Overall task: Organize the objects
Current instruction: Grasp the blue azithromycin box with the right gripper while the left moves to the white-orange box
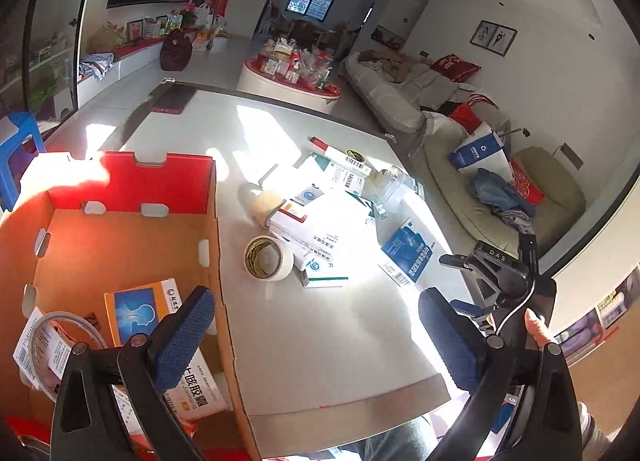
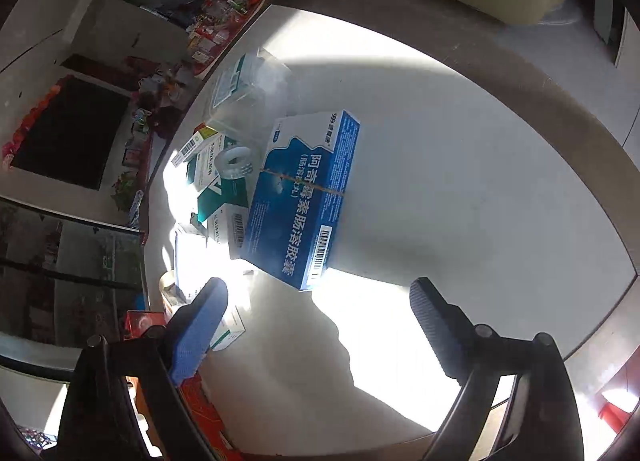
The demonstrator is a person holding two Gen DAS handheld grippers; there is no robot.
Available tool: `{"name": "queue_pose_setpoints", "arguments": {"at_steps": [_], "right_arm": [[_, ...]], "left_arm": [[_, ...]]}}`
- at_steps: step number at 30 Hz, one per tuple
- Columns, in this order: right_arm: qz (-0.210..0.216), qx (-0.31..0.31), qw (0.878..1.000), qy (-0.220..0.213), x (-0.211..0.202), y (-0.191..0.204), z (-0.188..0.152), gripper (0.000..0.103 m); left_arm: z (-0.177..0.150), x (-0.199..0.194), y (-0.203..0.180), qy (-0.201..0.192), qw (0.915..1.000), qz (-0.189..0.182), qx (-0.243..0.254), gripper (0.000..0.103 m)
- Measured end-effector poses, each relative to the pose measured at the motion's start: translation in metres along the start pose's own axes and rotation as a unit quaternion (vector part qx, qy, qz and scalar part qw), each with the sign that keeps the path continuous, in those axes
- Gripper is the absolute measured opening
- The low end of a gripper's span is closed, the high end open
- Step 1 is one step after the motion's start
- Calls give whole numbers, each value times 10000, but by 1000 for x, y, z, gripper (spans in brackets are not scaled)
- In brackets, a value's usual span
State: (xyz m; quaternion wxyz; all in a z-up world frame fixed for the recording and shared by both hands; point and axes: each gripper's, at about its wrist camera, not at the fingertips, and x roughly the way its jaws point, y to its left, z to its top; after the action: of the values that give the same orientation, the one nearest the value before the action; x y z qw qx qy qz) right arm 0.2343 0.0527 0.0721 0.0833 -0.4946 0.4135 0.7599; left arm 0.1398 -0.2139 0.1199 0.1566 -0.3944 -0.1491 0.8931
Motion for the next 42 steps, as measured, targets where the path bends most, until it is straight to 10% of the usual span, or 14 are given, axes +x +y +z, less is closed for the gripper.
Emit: {"name": "queue_pose_setpoints", "arguments": {"at_steps": [11,15,20,32,42], "right_arm": [[-1650,-559,9847,-104,81,81,34,99],[-2556,-1500,9551,-11,107,108,24,101],[-2271,-2030,9523,-186,89,96,18,76],[-745,-1780,9812,6,4,-12,-33,77],[-210,-1723,9847,174,-2,-18,-38,77]], "left_arm": [[-14,10,-14,302,9989,86,353,103],[-13,10,-12,338,9990,69,279,103],[-7,4,-15,225,9991,60,345,103],[42,82,-43,821,9953,509,47,103],[66,189,-2,1964,9602,748,-1837,97]]}}
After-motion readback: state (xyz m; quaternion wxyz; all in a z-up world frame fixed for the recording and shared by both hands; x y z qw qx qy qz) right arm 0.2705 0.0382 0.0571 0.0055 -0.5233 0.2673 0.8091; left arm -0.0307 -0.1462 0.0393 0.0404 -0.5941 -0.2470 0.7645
